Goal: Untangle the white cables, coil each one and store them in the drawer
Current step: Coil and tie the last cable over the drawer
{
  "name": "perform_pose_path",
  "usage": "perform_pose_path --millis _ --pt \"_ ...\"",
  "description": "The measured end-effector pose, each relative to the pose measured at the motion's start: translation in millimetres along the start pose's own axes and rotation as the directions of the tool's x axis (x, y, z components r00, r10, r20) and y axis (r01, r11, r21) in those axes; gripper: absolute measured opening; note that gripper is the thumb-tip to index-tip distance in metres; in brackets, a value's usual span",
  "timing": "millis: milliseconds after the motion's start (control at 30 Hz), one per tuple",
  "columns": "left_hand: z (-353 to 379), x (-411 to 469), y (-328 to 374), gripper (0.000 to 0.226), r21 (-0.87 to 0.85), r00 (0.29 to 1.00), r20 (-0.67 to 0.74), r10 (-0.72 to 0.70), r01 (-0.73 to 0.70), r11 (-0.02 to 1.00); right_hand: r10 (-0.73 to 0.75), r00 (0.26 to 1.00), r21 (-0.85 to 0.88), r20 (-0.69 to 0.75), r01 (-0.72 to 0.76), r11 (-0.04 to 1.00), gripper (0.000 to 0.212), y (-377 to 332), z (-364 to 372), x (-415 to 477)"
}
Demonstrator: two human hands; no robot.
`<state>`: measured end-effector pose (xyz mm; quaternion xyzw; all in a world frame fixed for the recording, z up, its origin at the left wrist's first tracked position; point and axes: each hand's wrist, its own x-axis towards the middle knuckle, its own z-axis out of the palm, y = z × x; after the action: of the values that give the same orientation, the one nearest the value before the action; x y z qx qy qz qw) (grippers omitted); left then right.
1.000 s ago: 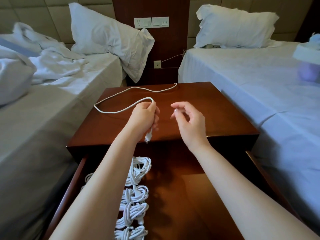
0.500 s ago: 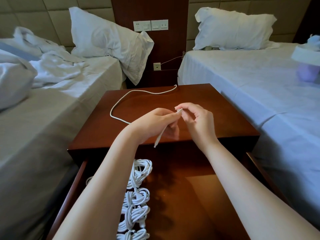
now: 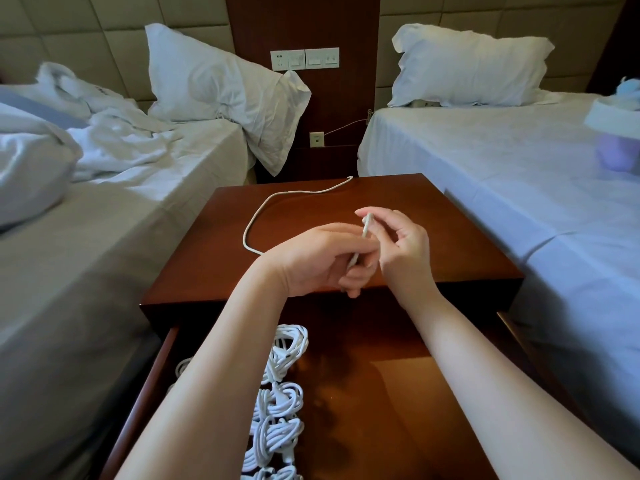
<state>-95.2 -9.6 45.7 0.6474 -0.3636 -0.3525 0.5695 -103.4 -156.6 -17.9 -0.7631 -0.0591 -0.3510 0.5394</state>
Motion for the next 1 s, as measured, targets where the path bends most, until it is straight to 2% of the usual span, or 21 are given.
perform_pose_path --millis 33,100,133,233,300,367,433,567,633,700,800,933,1000 --pt "1 0 2 0.022 -0.054 0.999 -0.001 0.051 -0.05 0.997 0.031 0.997 -0.003 0.066 -0.031 1.0 0.021 1 5 0" --pt "0 1 4 0.019 -0.137 0.987 -0.051 0.15 -0.156 0.978 0.131 0.979 -0.004 0.159 -0.132 0.991 0.044 -3 15 -2" --pt "-2 1 5 0.018 -0.174 0.976 -0.095 0.196 -0.21 0.962 0.141 0.973 -0.043 0.182 -0.136 0.99 0.052 -5 19 -5" --pt "-8 0 5 0.02 -0.239 0.919 -0.267 0.29 -0.354 0.904 0.128 0.946 -0.128 0.299 -0.093 0.987 0.043 -12 29 -14" --pt "-11 1 6 0.025 -0.221 0.856 -0.404 0.322 -0.433 0.874 0.115 0.913 -0.173 0.392 -0.049 0.984 0.034 -17 33 -20" --pt "-13 5 7 0.031 -0.126 0.768 -0.549 0.328 -0.465 0.876 0.131 0.88 -0.176 0.456 -0.055 0.983 0.031 -20 39 -22" --pt "-15 8 6 0.033 0.007 0.656 -0.668 0.351 -0.466 0.885 0.12 0.881 -0.164 0.458 -0.048 0.985 0.036 -22 42 -23" --pt "-26 7 -3 0.033 0.294 0.393 -0.815 0.426 -0.354 0.888 0.132 0.89 -0.168 0.436 -0.063 0.984 0.039 -14 34 -24" --pt "-33 5 -4 0.035 0.307 0.314 -0.856 0.41 -0.329 0.893 0.178 0.901 -0.141 0.396 -0.132 0.981 0.037 -11 29 -23" --pt "-36 3 -6 0.034 0.343 0.303 -0.856 0.419 -0.274 0.899 0.19 0.94 -0.11 0.283 -0.165 0.98 0.035 -9 24 -19" --pt "-38 4 -13 0.029 0.353 0.327 -0.853 0.407 -0.212 0.911 0.17 0.973 -0.072 0.157 -0.161 0.984 0.029 -9 19 -14" --pt "-38 8 -22 0.029 0.422 0.39 -0.827 0.405 -0.045 0.906 0.104 0.991 -0.031 0.088 -0.102 0.994 0.02 -13 18 -14" --pt "-36 9 -24 0.031 0.461 0.442 -0.801 0.403 0.026 0.887 0.087 0.992 -0.019 0.091 -0.085 0.996 0.022 -13 19 -14"
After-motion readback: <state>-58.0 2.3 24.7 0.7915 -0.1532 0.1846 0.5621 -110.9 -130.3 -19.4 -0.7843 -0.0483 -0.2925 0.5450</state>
